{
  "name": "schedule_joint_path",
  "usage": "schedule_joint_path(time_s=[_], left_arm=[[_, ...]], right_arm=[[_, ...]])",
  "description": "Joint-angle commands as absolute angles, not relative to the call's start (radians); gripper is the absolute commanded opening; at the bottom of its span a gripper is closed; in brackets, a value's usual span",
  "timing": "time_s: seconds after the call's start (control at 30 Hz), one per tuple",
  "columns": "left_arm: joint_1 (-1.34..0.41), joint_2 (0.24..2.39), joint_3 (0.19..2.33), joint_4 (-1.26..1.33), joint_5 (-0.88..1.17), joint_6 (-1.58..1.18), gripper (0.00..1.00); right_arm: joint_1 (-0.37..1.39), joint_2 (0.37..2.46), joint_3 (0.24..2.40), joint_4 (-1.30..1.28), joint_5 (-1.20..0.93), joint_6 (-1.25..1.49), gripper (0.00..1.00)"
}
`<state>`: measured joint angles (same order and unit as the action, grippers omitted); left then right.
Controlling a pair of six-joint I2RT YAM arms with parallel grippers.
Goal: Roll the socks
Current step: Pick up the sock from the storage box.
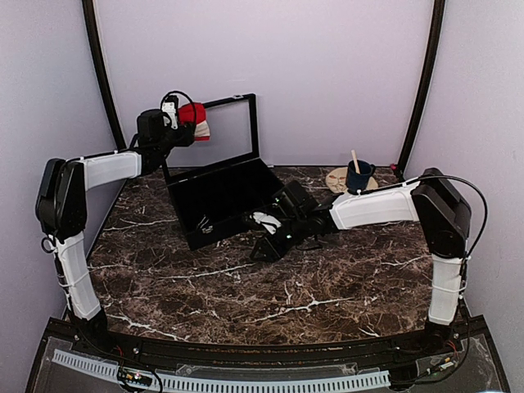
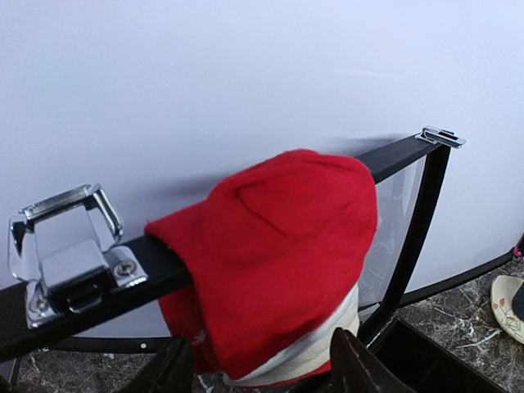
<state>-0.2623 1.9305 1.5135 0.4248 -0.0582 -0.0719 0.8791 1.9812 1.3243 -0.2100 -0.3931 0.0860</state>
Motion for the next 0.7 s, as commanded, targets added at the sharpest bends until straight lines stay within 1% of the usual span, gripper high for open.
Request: schedule_joint_path(time_s=[0.0, 0.07, 0.13, 0.23, 0.4, 0.43, 0.67], left_arm=[[-0.269, 1.955, 1.549, 0.483, -0.079, -0.041, 0.59], [-0.270, 1.969, 1.563, 0.490, -0.073, -0.036, 0.58], [-0.269, 1.981, 1.574, 0.496, -0.058, -0.032, 0.52], [-0.270, 1.990, 1.576, 0.512, -0.038, -0.043, 0.36], [-0.276, 1.984, 1.557, 0.520, -0.009, -0.052, 0.02], [-0.277, 1.982, 1.552, 0.520, -0.005, -0.050, 0.00], [-0.290, 1.946, 1.512, 0.515, 0.040, -0.052, 0.00]], right_arm=[[0.885, 1.972, 1.306, -0.190, -0.407, 0.074, 0.42], [0.886, 1.969, 1.299, -0.187, -0.402, 0.073, 0.42], [0.885, 1.965, 1.291, -0.184, -0.398, 0.071, 0.42], [0.884, 1.962, 1.280, -0.183, -0.394, 0.069, 0.43], [0.885, 1.952, 1.272, -0.182, -0.391, 0.070, 0.43], [0.885, 1.951, 1.271, -0.182, -0.390, 0.071, 0.43], [0.885, 1.944, 1.269, -0.183, -0.390, 0.074, 0.43]])
